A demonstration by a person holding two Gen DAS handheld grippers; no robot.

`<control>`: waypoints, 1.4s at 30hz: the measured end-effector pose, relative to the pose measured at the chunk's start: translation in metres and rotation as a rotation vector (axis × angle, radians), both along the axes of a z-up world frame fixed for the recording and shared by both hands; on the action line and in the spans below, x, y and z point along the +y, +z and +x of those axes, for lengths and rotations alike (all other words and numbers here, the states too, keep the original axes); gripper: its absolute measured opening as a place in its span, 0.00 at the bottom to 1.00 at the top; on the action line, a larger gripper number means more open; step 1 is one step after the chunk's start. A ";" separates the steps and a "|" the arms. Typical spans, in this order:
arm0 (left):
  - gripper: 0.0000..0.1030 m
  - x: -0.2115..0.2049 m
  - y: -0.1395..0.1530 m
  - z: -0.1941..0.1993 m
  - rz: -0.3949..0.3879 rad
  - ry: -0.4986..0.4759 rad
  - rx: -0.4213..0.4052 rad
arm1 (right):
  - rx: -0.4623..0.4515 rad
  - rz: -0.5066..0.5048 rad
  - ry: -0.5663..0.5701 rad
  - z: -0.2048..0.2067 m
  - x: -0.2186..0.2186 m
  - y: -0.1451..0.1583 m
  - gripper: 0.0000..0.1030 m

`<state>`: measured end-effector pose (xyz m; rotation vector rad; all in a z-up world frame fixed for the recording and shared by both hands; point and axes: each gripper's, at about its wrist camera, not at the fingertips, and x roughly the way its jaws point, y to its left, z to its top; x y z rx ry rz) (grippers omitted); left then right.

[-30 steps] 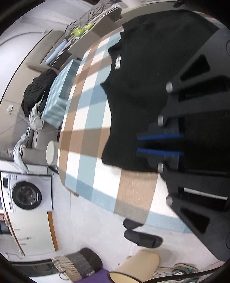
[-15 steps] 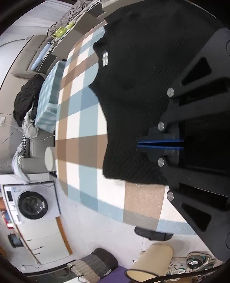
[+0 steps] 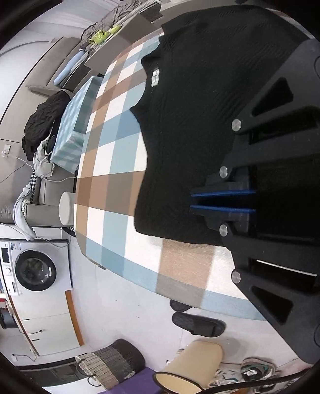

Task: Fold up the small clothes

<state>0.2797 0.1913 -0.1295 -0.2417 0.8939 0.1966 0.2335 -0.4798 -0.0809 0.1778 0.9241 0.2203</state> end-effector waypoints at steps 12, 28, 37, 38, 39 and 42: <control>0.42 0.008 0.010 -0.109 -0.022 0.138 -0.001 | 0.026 0.070 0.026 0.025 -0.002 -0.026 0.10; 0.49 0.000 0.014 -0.233 -0.170 0.252 -0.007 | -0.096 0.102 0.041 -0.007 0.008 0.027 0.59; 0.49 -0.051 0.013 -0.288 -0.420 0.198 -0.047 | -0.080 0.192 0.214 -0.019 0.071 0.025 0.65; 0.49 -0.056 0.012 -0.289 -0.434 0.187 -0.044 | -0.077 0.193 0.229 -0.019 0.078 0.024 0.65; 0.49 -0.062 0.010 -0.290 -0.445 0.179 -0.040 | -0.075 0.194 0.238 -0.018 0.082 0.023 0.65; 0.49 -0.071 -0.001 -0.287 -0.501 0.171 -0.032 | -0.053 0.207 0.297 -0.018 0.102 0.019 0.65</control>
